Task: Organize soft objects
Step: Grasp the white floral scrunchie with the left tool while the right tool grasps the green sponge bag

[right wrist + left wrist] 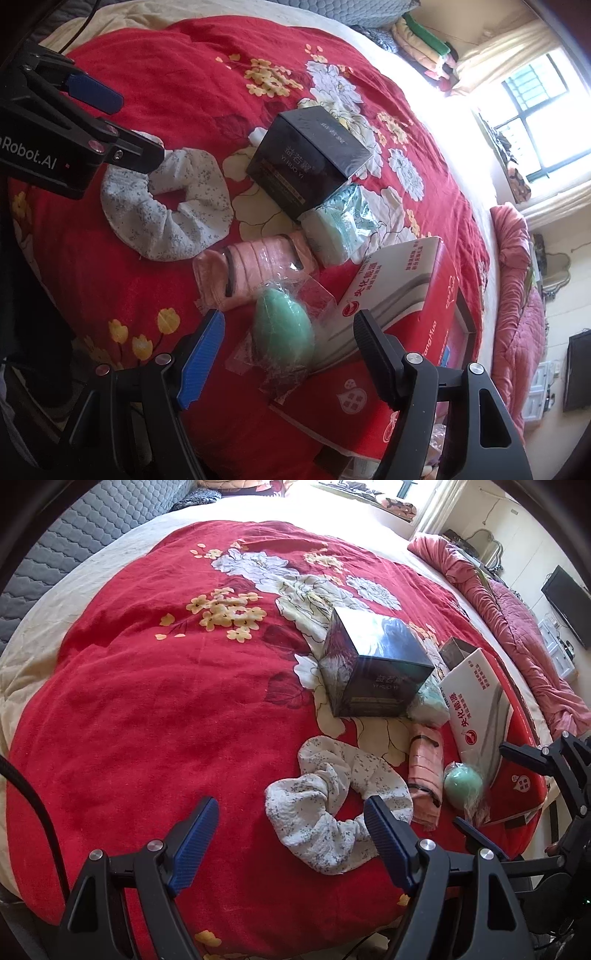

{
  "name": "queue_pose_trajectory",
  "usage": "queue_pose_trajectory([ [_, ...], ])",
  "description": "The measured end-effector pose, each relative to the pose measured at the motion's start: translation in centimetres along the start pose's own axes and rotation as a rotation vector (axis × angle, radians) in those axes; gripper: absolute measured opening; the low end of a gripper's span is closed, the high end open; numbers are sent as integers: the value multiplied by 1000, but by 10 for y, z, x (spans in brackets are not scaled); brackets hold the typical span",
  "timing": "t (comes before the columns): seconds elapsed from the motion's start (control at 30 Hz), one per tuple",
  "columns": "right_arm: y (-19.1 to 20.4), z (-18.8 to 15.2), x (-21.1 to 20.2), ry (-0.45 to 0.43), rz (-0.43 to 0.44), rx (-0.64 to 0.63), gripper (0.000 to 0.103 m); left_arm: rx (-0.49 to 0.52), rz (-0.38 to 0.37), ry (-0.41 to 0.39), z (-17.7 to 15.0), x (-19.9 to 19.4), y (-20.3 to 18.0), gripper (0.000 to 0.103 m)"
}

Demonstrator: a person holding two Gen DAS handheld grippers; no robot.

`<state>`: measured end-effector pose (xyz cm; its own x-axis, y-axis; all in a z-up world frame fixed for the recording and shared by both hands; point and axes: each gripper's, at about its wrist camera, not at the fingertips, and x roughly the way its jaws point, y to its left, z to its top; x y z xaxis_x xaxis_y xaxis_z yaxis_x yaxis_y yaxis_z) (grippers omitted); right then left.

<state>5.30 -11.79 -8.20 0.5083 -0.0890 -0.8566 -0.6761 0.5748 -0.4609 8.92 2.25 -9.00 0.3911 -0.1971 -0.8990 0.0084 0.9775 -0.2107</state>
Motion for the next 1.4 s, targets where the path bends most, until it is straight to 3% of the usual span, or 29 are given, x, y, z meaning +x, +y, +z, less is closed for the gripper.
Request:
queue_pose_trajectory([
  [0.47, 3, 2, 38, 75, -77, -69, 73, 36, 15, 35, 5, 30, 2, 80],
  [0.67, 4, 0, 52, 76, -101, -92, 60, 43, 17, 30, 5, 34, 2, 80],
  [0.77, 4, 0, 55, 67, -108, -84, 59, 70, 41, 27, 3, 35, -4, 80],
  [0.9, 0, 1, 59, 40, -91, -59, 45, 75, 47, 20, 3, 37, -6, 80],
  [1.2, -10, 5, 51, 8, -64, 20, 40, 97, 10, 5, 5, 38, -14, 48],
  [1.3, -21, 3, 42, -31, -5, 100, 40, 102, -9, 1, 6, 37, -14, 38],
  [1.37, -29, 1, 34, -60, 46, 165, 40, 93, -45, 5, 5, 36, -13, 23],
  [1.4, -31, 0, 31, -75, 71, 194, 40, 85, -64, 5, 5, 35, -12, 21],
])
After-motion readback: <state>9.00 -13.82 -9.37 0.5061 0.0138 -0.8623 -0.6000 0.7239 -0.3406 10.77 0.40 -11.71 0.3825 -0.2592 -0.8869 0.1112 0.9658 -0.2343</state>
